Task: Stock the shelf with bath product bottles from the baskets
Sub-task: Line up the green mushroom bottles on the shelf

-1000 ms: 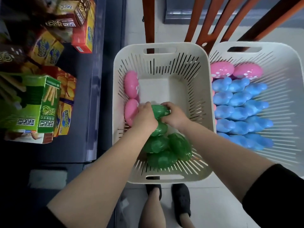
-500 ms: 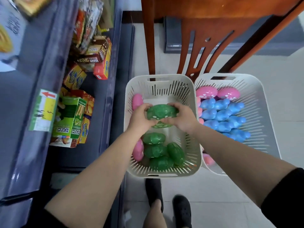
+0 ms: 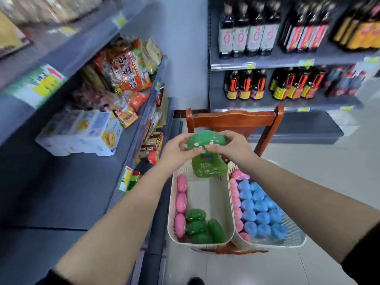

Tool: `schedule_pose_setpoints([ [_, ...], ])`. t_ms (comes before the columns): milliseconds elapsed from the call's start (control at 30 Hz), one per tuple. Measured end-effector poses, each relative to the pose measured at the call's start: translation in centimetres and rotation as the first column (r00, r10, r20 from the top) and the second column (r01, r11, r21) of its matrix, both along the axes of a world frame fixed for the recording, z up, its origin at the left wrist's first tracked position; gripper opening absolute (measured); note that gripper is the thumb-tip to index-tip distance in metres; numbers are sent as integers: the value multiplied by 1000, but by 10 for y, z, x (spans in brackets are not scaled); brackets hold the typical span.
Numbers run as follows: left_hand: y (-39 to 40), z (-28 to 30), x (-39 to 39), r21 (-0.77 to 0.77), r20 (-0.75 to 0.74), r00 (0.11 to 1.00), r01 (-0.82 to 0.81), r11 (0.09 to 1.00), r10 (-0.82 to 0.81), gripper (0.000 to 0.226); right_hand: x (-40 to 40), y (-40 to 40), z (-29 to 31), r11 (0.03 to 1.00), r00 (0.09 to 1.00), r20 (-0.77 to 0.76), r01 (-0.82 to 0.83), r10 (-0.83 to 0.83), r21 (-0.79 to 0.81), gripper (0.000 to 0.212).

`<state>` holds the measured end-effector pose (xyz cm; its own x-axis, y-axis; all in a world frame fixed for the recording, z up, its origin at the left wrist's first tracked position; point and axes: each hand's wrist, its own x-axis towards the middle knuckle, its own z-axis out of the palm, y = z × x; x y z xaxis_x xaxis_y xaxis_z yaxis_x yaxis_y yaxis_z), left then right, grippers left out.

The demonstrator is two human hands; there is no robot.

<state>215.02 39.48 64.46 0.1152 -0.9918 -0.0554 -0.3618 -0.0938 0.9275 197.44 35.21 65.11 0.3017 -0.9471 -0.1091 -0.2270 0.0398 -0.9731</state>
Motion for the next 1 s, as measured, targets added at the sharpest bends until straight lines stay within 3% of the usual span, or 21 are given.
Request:
schedule_pose_setpoints([
  [133,27,57,-8,-45,-82,996,-36,998,32,38,-7,19,63,1000,992,123,-11,8,24,41],
  [267,61,98,-16,-57,-129,991,-26,998,19,24,-13,40,122,998,960,277,-48,38,28,22],
  [367,85,118,-18,-57,-136,991,7,998,-15,26,-17,55,157,996,935,345,-85,79,1,21],
  [600,135,157,-24,-178,-147,987,-94,980,68,31,-15,87,208,972,908,347,-212,235,-103,36],
  [733,171,176,-25,-223,-135,980,-173,959,145,29,-7,112,226,943,868,370,-301,332,-140,21],
  [1000,256,199,-17,-243,-86,935,-355,903,344,33,24,162,241,853,764,385,-491,518,-176,11],
])
